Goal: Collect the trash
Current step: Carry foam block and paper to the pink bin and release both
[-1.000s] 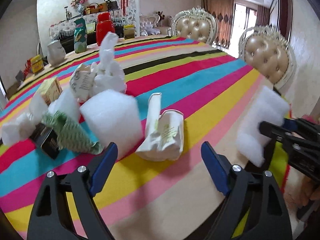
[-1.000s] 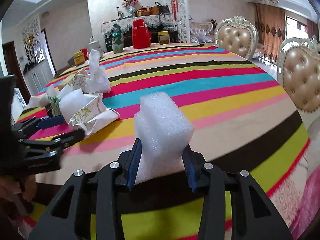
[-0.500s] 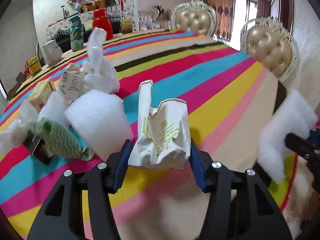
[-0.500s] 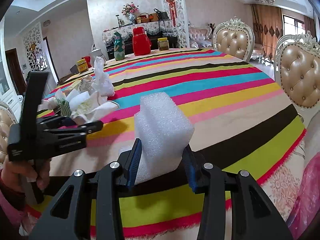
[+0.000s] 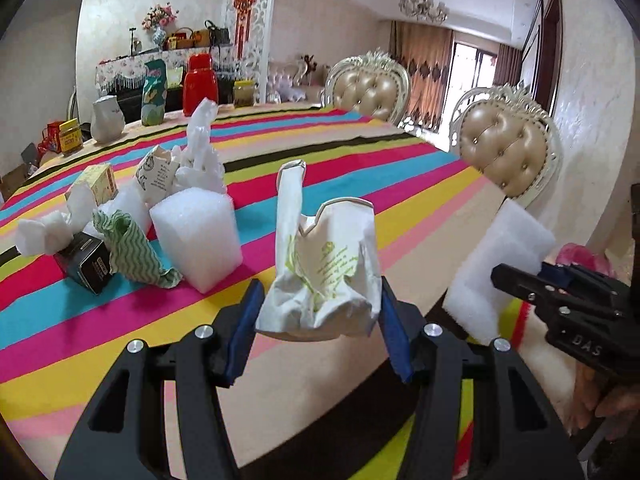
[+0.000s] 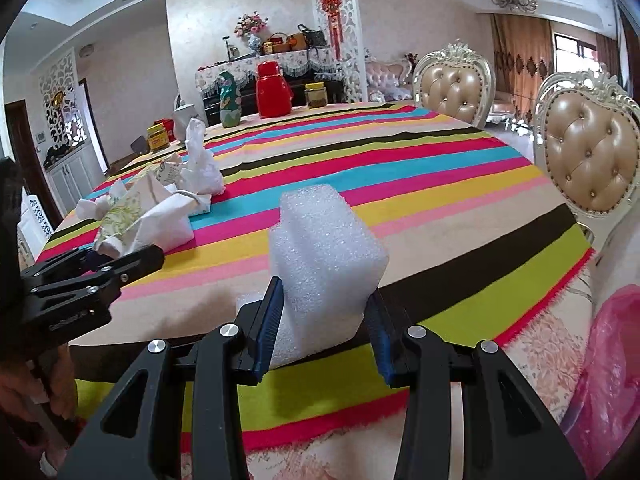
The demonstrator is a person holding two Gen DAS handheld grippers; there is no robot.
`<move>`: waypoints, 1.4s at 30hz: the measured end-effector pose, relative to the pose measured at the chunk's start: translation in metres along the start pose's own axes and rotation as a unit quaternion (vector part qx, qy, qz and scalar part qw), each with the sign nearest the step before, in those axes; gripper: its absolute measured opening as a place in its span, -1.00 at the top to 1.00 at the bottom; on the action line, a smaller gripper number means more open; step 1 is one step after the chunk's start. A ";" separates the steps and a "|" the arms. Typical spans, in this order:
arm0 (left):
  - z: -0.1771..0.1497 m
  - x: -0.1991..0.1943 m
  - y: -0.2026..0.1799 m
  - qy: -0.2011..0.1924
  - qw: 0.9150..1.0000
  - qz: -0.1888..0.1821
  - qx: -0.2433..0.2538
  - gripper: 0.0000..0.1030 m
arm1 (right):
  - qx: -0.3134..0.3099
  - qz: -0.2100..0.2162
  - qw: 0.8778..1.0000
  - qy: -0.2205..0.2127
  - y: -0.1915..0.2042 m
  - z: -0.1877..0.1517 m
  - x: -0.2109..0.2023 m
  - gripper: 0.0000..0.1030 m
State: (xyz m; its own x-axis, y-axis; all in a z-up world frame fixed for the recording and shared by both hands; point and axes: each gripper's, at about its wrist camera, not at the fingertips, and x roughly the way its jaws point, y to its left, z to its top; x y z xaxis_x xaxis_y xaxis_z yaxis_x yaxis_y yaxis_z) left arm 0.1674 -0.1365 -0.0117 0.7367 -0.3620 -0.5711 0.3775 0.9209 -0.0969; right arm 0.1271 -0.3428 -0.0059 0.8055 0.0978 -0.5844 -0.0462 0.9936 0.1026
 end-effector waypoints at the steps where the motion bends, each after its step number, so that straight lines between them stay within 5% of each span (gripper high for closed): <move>1: 0.000 -0.002 -0.002 -0.003 1.000 -0.002 0.000 -0.05 | 0.001 -0.004 1.000 -0.003 -0.002 0.000 -0.003 0.22; 18: 0.009 0.005 -0.056 -0.016 0.997 -0.053 0.048 -0.06 | 0.028 -0.058 0.996 -0.054 -0.042 -0.008 -0.043 0.22; 28: 0.019 0.012 -0.100 -0.024 0.992 -0.097 0.081 -0.06 | 0.049 -0.124 0.986 -0.097 -0.090 -0.016 -0.086 0.22; 42: 0.024 0.021 -0.231 -0.030 0.954 -0.244 0.170 -0.06 | 0.126 -0.277 0.946 -0.113 -0.185 -0.065 -0.167 0.21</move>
State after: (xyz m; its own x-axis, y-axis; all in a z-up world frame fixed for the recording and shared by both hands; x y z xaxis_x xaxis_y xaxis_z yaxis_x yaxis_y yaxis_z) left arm 0.1088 -0.3606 0.0183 0.4535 -0.7528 -0.4771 0.8367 0.5440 -0.0630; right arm -0.0369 -0.5395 0.0204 0.7716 -0.4764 -0.4215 0.5392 0.8414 0.0361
